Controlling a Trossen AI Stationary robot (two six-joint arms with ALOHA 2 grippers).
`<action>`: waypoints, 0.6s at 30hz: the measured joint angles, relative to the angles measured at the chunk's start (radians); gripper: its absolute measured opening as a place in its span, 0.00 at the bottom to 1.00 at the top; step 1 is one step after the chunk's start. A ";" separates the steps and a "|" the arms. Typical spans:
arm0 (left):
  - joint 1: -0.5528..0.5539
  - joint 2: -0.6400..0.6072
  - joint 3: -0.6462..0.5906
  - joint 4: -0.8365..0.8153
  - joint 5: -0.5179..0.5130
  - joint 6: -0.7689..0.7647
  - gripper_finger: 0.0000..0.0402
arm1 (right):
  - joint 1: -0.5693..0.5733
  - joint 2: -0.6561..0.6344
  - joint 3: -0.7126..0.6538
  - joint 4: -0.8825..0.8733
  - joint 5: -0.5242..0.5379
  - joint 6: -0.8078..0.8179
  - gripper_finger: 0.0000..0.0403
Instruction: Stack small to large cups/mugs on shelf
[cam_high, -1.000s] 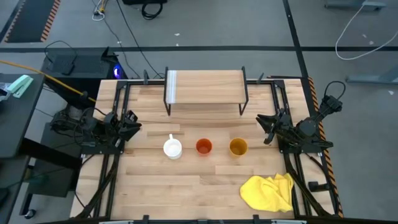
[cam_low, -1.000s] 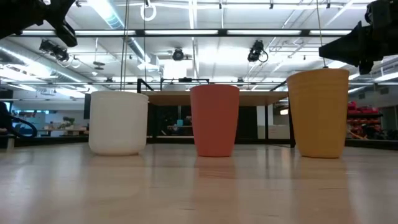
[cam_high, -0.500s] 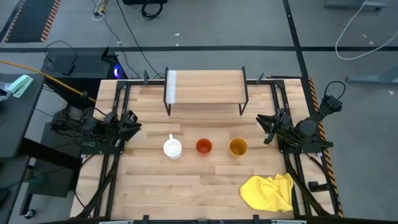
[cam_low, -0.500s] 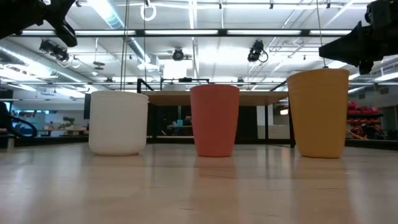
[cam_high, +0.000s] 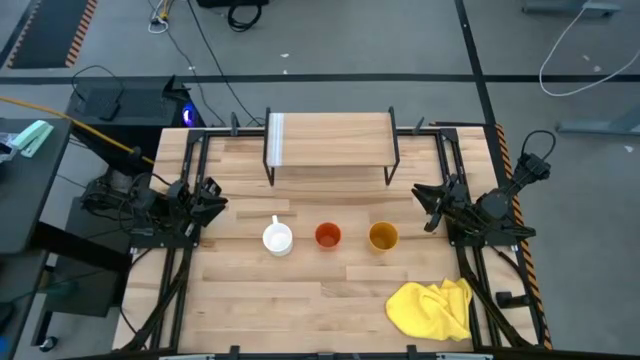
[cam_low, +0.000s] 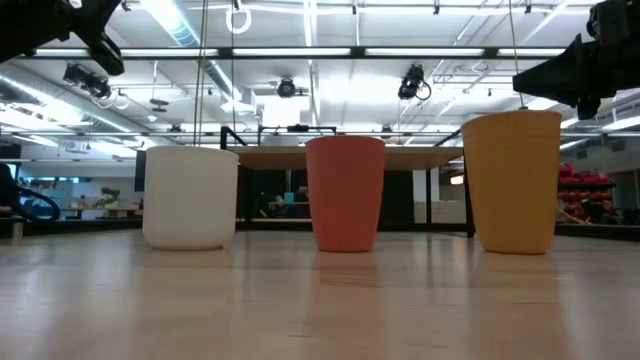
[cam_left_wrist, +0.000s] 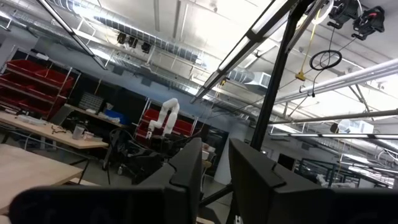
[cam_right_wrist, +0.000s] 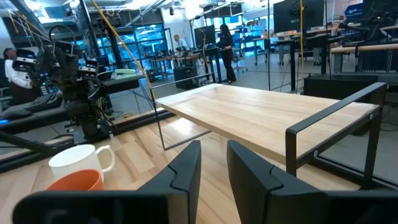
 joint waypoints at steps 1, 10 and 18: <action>0.000 0.000 0.000 0.000 0.000 -0.001 0.21 | 0.000 0.000 0.000 0.000 0.000 0.000 0.21; 0.000 0.000 0.000 0.004 0.000 -0.001 0.22 | 0.000 0.000 0.000 0.070 -0.048 0.359 0.21; 0.000 0.000 0.000 0.103 -0.001 -0.001 0.22 | -0.004 0.000 0.000 0.079 -0.067 0.553 0.21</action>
